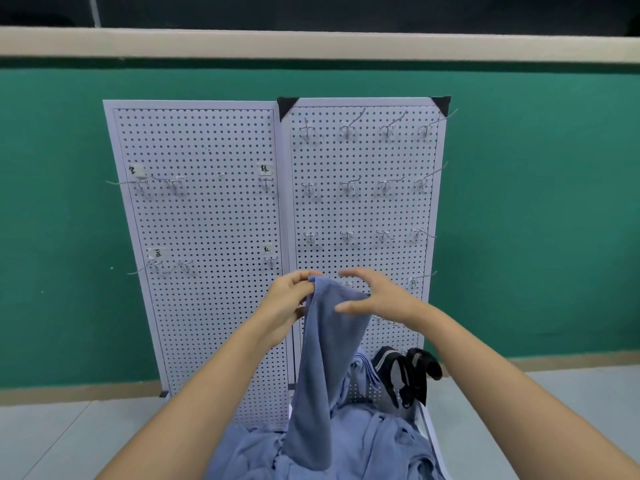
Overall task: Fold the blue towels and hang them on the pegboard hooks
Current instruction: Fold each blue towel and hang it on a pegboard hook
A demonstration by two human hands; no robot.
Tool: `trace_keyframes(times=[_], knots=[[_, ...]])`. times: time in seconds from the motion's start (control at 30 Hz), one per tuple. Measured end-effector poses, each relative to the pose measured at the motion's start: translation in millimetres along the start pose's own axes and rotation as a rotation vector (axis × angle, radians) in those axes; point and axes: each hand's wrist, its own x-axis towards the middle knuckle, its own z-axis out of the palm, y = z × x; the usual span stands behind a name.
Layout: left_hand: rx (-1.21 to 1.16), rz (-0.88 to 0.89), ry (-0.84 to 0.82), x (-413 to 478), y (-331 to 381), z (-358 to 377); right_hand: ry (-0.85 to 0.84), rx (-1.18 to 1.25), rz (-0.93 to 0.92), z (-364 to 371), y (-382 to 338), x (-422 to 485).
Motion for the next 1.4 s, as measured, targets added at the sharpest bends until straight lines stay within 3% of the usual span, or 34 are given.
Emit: trace_keyframes(times=[0.07,0.23,0.33,0.43,0.5,0.73,0.87,1.0,1.2,1.27,1.33,1.4], knots=[[-0.001,-0.01,0.006,1.1,-1.0,-6.6,-0.095,-0.042,0.016,-2.2,-0.7,2.5],[-0.195,-0.096,-0.029,-1.6,-3.0,-20.1,0.087,-0.016,-0.098,-3.8,-8.9,8.7],[0.004,-0.084,-0.061,-5.8,-10.7,-14.1,0.057,-0.08,-0.103,0.0,-9.9,9.0],[0.152,-0.007,0.043,-3.1,-19.8,-9.0,0.04,-0.081,-0.077,-2.8,-5.0,8.0],[0.076,0.018,0.096,-0.9,-20.0,-9.4,-0.004,-0.096,-0.043,-8.6,-1.8,5.6],[-0.051,0.029,0.027,6.4,-22.4,0.6,-0.084,-0.108,0.002,-13.1,2.0,0.9],[-0.057,-0.008,0.159,12.1,-31.9,2.1,-0.029,0.067,0.055,4.4,0.7,6.3],[-0.048,-0.191,0.257,11.6,-68.7,-8.8,0.014,0.249,0.126,19.1,1.1,12.5],[-0.154,-0.572,0.268,-14.4,-128.6,-19.8,0.054,0.504,0.122,15.3,-11.6,18.7],[-0.295,-0.712,0.207,-19.9,-136.7,-21.2,0.114,0.605,0.11,3.1,-19.5,20.6],[-0.588,-0.829,0.101,-21.6,-142.3,-21.2,0.174,0.694,0.091,-11.0,-22.8,20.8],[-0.802,-0.855,0.057,-18.4,-143.5,-22.5,0.228,0.76,0.085,-21.2,-16.2,18.5]])
